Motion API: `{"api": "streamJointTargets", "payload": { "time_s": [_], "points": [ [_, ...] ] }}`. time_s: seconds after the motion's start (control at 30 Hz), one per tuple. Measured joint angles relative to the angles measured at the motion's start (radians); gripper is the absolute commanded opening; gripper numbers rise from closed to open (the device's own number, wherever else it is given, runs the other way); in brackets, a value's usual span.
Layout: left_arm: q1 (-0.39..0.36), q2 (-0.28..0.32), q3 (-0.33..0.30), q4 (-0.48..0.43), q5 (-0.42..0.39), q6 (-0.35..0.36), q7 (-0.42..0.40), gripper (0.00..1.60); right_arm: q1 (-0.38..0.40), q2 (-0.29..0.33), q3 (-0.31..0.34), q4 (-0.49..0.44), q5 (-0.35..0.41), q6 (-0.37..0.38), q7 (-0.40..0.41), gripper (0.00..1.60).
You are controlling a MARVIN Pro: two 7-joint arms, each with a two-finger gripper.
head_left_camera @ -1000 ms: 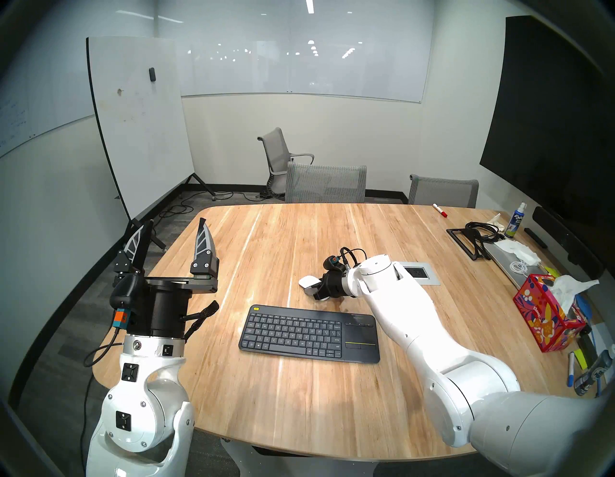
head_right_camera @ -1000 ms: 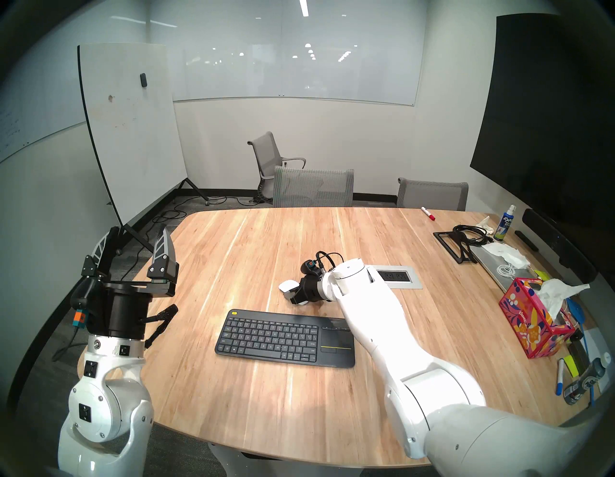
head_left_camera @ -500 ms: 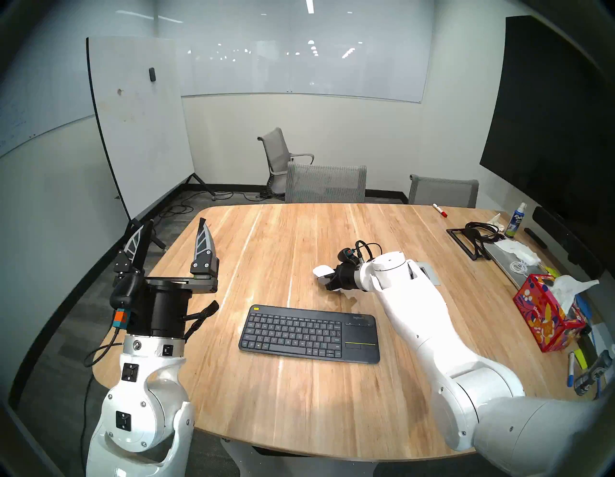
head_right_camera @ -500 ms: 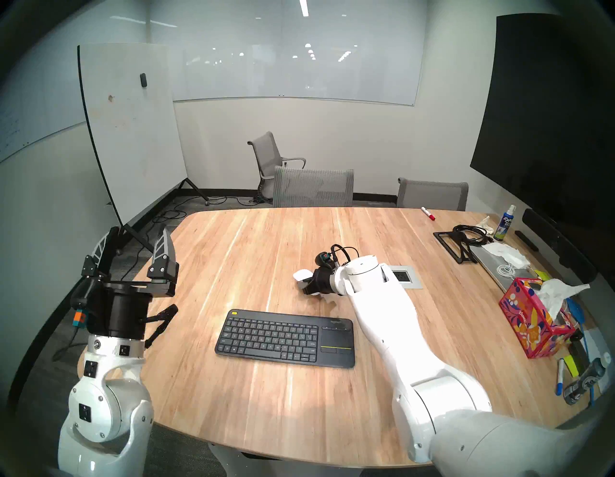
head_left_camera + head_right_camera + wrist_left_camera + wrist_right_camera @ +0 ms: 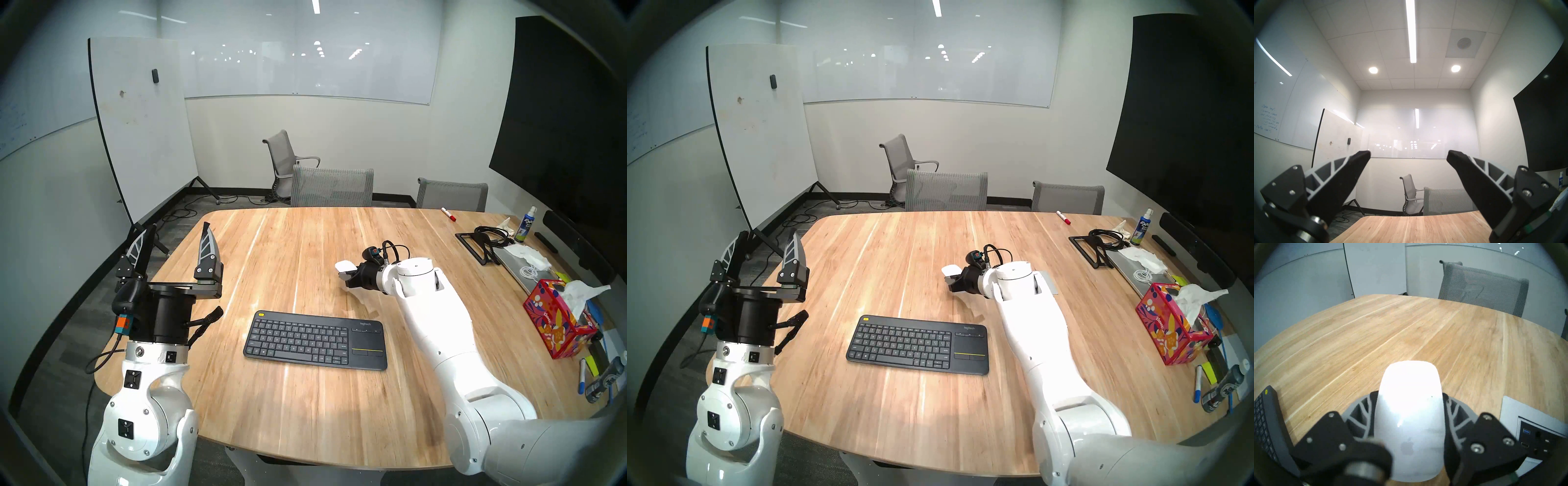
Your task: Put the mouse beside the keyboard
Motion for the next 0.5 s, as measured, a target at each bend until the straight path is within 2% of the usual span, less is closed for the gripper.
{"api": "streamJointTargets", "payload": {
  "time_s": [0.5],
  "points": [
    [0.0, 0.0, 0.0, 0.0, 0.0, 0.0, 0.0, 1.6, -0.155, -0.006, 0.134, -0.186, 0.045, -0.013, -0.051, 0.0]
  ]
}}
